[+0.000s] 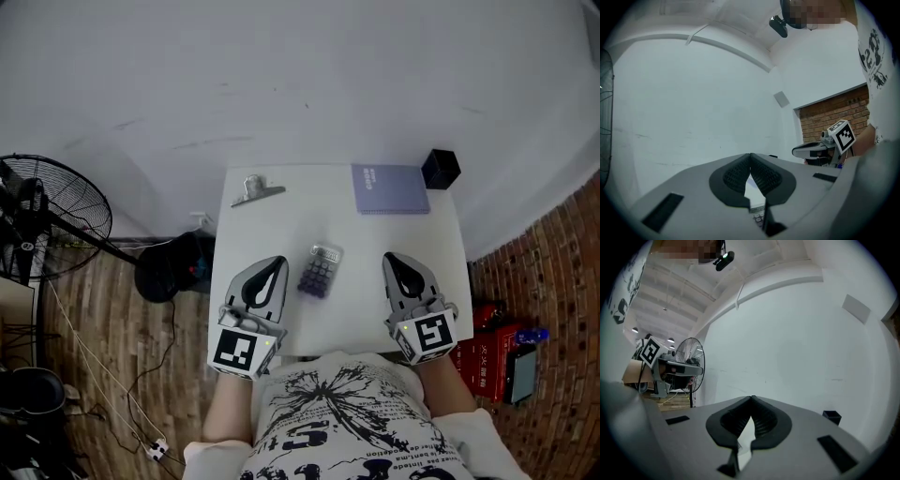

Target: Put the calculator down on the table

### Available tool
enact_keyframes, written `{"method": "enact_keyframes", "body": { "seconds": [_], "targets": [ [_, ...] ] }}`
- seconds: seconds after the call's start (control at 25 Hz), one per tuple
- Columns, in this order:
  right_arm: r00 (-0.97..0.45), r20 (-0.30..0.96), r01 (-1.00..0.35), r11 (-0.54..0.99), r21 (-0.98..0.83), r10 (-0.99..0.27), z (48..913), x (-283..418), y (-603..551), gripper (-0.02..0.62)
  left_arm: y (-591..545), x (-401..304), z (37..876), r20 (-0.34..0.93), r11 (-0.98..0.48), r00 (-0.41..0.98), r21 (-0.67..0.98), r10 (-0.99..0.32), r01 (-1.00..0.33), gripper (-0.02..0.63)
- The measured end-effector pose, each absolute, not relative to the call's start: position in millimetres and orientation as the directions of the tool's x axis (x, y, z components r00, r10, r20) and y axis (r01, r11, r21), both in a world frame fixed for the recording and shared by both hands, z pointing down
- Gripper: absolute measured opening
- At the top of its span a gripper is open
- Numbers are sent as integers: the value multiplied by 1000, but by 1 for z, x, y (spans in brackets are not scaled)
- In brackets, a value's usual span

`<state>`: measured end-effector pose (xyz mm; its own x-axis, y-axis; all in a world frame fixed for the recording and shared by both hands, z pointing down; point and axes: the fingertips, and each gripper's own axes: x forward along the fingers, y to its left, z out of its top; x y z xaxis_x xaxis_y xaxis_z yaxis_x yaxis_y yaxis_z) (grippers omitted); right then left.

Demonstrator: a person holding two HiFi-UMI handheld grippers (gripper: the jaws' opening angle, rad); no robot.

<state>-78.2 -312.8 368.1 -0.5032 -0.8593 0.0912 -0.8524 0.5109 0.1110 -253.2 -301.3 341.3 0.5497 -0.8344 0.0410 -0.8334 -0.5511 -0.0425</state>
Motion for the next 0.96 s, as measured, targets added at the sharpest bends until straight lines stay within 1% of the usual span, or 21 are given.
{"method": "enact_keyframes", "body": {
  "seconds": [0.4,0.96],
  "targets": [
    [-455,104,-880,465,100,-884,373,-84,-313,13,-301,-268,345,46,-546,544,-25,-838,-838,14],
    [-440,115,-883,453,123,-890,379,-98,-314,14,-303,-287,348,39,-538,537,2,-843,-843,14]
  ]
}}
